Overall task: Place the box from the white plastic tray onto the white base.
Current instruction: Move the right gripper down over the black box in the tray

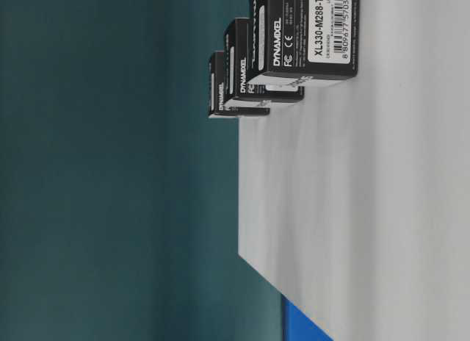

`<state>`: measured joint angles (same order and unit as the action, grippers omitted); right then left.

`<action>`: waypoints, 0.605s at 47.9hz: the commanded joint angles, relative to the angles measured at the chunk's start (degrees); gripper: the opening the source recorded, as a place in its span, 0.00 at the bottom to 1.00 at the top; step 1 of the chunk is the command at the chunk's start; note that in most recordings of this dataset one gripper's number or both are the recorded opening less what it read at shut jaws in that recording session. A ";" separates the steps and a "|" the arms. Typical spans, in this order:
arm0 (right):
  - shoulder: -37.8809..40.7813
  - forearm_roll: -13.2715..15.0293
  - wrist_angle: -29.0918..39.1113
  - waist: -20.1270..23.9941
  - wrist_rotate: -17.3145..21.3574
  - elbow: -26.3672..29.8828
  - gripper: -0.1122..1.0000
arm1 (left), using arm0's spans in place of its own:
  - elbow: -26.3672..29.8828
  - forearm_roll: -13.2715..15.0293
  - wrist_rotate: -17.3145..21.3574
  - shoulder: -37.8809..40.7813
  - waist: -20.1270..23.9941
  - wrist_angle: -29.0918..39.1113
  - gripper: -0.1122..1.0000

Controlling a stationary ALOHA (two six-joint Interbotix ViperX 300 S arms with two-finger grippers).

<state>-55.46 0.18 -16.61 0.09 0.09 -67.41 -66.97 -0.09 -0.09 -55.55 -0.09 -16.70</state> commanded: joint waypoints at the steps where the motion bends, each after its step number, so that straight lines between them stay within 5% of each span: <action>1: 0.53 -0.88 0.00 0.00 0.79 0.97 0.23 | 2.46 -0.70 -0.79 0.97 0.09 1.23 0.23; 9: -0.44 -6.06 11.87 0.00 4.48 3.87 0.14 | 6.68 -0.79 -0.97 1.67 -0.62 7.82 0.10; 29: -2.55 -6.24 52.29 1.76 10.02 15.38 0.11 | 10.20 -0.79 -1.14 2.20 -2.29 17.75 0.06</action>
<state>-58.36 -5.89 29.71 0.97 10.02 -55.28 -58.54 -0.70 -1.14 -53.88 -2.37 0.53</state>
